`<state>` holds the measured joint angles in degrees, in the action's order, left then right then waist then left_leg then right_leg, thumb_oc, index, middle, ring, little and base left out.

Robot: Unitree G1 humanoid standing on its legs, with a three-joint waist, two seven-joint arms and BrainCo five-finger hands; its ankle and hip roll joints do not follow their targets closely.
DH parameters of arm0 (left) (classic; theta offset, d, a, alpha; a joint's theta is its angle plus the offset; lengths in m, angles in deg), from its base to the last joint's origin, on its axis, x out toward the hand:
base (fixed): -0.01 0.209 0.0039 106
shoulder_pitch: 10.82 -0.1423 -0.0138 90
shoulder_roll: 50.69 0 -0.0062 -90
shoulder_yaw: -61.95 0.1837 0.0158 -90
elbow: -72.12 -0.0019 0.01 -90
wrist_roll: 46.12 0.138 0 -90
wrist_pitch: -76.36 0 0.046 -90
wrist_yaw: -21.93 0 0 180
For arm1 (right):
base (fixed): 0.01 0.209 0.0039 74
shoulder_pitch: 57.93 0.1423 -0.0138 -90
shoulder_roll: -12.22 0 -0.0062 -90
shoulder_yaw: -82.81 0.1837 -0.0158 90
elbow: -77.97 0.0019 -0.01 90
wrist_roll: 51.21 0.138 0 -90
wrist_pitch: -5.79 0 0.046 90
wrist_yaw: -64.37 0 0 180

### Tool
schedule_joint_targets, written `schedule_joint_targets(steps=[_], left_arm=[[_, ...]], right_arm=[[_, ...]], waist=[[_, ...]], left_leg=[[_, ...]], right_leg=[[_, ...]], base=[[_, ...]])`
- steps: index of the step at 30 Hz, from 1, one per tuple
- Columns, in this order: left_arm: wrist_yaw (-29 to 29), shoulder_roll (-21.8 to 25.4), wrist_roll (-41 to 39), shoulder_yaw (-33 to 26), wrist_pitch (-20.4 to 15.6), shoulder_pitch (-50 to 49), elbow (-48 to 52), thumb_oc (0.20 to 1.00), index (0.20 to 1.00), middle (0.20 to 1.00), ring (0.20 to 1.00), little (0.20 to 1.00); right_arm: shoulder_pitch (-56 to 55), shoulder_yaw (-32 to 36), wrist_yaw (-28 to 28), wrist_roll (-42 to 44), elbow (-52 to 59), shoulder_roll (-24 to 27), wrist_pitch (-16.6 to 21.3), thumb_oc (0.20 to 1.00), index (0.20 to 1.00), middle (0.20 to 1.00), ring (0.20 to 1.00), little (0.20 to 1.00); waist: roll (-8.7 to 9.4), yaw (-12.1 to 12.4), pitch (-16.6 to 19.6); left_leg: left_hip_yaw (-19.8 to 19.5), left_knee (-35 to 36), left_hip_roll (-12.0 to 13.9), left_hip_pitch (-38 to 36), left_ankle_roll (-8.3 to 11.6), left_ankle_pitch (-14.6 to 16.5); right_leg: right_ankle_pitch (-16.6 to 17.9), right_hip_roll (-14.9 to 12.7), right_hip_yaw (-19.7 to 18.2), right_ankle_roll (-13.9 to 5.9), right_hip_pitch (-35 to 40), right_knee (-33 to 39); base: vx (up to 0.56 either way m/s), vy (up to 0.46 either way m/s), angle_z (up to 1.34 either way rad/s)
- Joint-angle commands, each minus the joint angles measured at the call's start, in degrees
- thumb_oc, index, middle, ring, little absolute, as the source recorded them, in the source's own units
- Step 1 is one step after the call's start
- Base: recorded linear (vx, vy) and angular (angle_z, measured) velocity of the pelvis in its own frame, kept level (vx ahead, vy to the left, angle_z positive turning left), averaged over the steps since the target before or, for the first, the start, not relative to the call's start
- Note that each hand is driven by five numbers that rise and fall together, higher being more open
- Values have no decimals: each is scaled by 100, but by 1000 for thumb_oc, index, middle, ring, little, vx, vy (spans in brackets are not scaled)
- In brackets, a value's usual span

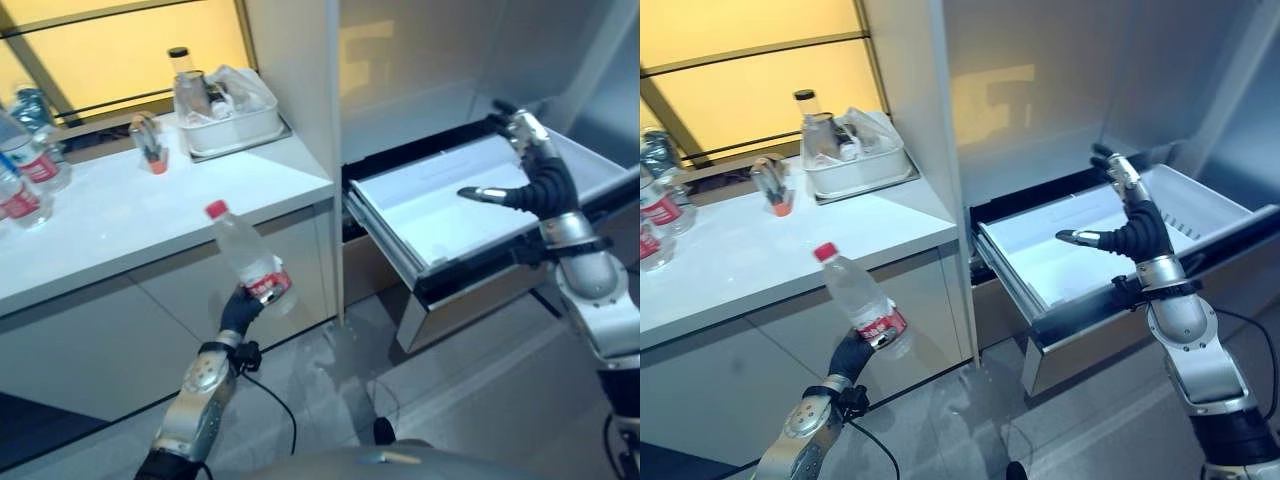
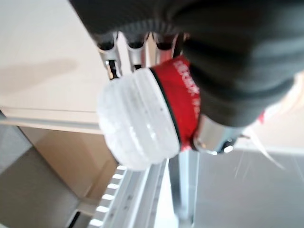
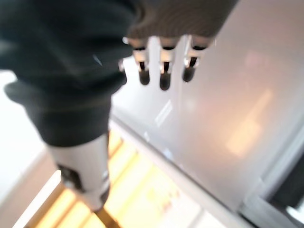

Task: Take the drinks into the refrigerator

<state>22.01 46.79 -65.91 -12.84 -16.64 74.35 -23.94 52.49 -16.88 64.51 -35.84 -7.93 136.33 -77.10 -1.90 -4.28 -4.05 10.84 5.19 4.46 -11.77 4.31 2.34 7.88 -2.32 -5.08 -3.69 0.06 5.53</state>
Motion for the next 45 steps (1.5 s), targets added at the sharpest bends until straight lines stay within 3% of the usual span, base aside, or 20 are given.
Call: schedule_joint_targets(steps=[1, 6, 14, 21, 27, 38, 45], left_arm=[[25, 607, 335, 117, -650, 1338, 278, 200, 200, 200, 200, 200], [-21, 1021, 594, 421, -680, 2133, 123, 200, 200, 200, 200, 200], [-428, 1122, 1173, 718, -734, 3030, -274, 200, 200, 200, 200, 200], [-734, 933, 1293, 699, -708, 3293, -846, 200, 200, 200, 200, 200], [-773, 833, 1104, 855, -685, 3564, -1091, 200, 200, 200, 200, 200], [-874, 139, 734, 1412, -631, 4111, -1454, 200, 200, 200, 200, 200], [-1003, 75, 667, 1504, -614, 4405, -1570, 200, 200, 200, 200, 200]], right_arm=[[866, -475, -251, 556, -544, 369, -195, 1000, 1000, 1000, 1000, 1000], [1729, -1388, -510, 799, -1142, 219, -368, 1000, 1000, 1000, 1000, 1000], [2254, -1668, -368, 878, -1708, -214, -396, 1000, 1000, 1000, 1000, 1000], [2422, -1923, -649, 1868, -1644, -197, -423, 1000, 1000, 1000, 1000, 1000], [2655, -2182, -662, 2155, -1691, -171, -441, 1000, 1000, 1000, 1000, 1000], [3149, -2575, -532, 2619, -1676, -1009, -428, 1000, 1000, 1000, 1000, 1000], [3237, -2755, -512, 2535, -1393, -1235, -441, 1000, 1000, 1000, 1000, 1000]], waist=[[179, 84, 208], [113, 108, 232], [34, 135, 267], [16, 140, 276], [23, 130, 289], [1, 81, 309], [-22, 54, 293]], left_leg=[[-429, -19, -36, 99, -88, 206], [-487, -19, -38, 90, -67, 187], [-589, -19, -48, 123, -49, 156], [-669, -19, -47, 147, -25, 122], [-683, -19, -26, 161, -11, 96], [-684, -19, 22, 142, -2, 66], [-691, -19, 45, 145, 1, 56]], right_leg=[[-1041, -290, 321, -345, 617, -281], [-1049, -309, 398, -342, 663, -301], [-1069, -343, 499, -331, 689, -339], [-1101, -358, 610, -312, 689, -432], [-1116, -342, 639, -303, 664, -475], [-1176, -323, 653, -265, 664, -551], [-1209, -308, 654, -253, 644, -590]], base=[[-2, 9, 4], [12, 2, 12], [10, 2, 7], [0, -2, 1], [-2, -16, 6], [2, -3, 1], [0, 0, 0]])
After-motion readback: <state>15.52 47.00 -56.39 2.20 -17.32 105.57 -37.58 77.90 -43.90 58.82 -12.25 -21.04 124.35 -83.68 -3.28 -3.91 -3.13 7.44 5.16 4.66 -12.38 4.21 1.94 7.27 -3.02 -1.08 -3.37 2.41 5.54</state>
